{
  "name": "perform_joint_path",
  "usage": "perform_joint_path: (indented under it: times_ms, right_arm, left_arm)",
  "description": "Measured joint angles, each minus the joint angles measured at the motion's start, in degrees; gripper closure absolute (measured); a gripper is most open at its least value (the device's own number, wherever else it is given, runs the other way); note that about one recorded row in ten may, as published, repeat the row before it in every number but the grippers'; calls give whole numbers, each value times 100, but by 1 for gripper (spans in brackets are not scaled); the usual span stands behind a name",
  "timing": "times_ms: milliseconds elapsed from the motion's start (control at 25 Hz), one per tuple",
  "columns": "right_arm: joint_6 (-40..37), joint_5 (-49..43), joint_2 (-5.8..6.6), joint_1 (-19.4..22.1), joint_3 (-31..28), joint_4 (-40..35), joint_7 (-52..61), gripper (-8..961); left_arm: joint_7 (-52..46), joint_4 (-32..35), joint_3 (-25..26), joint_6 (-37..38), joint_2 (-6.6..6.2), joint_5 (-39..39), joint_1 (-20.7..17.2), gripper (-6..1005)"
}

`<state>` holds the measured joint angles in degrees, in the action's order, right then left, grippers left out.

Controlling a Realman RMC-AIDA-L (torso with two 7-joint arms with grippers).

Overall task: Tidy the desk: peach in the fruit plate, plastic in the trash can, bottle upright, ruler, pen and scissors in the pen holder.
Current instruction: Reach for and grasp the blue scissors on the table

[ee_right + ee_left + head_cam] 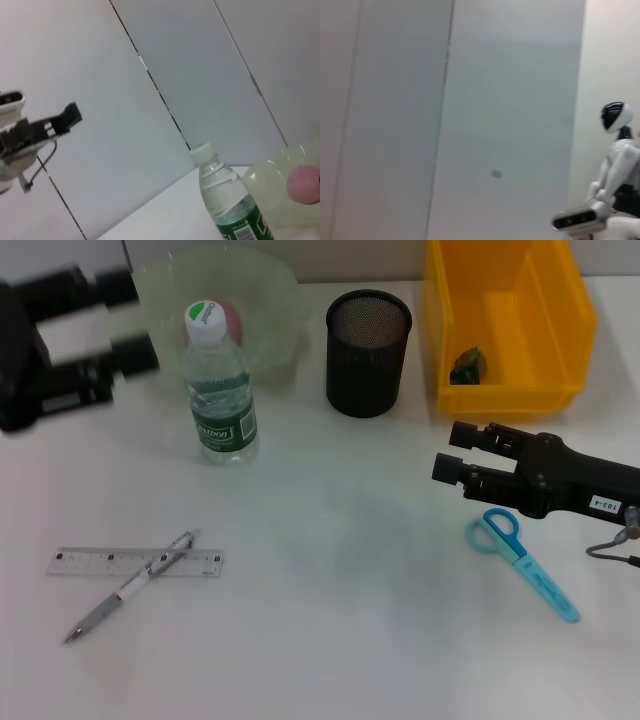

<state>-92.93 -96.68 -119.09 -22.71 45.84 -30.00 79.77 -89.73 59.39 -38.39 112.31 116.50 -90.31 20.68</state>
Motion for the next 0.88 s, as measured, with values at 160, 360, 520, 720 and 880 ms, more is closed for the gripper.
perform_joint_path:
  times_ms: [160, 360, 520, 720, 880]
  right_arm:
    - [-5, 0, 0, 6, -10, -12, -1, 201]
    - [-57, 0, 0, 14, -24, -25, 13, 201]
    - [-65, 10, 3, -7, -23, -85, 36, 201]
    - [-68, 15, 8, -59, -23, -103, 84, 201]
    - [-68, 16, 16, -52, -22, -103, 86, 202]
  left_arm:
    - [769, -566, -281, 75, 8, -40, -146, 312]
    - [1709, -1210, -773, 43, 67, -158, -281, 312]
    - [2063, -1622, -857, 25, 142, -350, -220, 313]
    - [2445, -2174, -923, -183, 169, -691, -57, 313]
    - [2515, -2297, -925, -533, 170, -787, -27, 314]
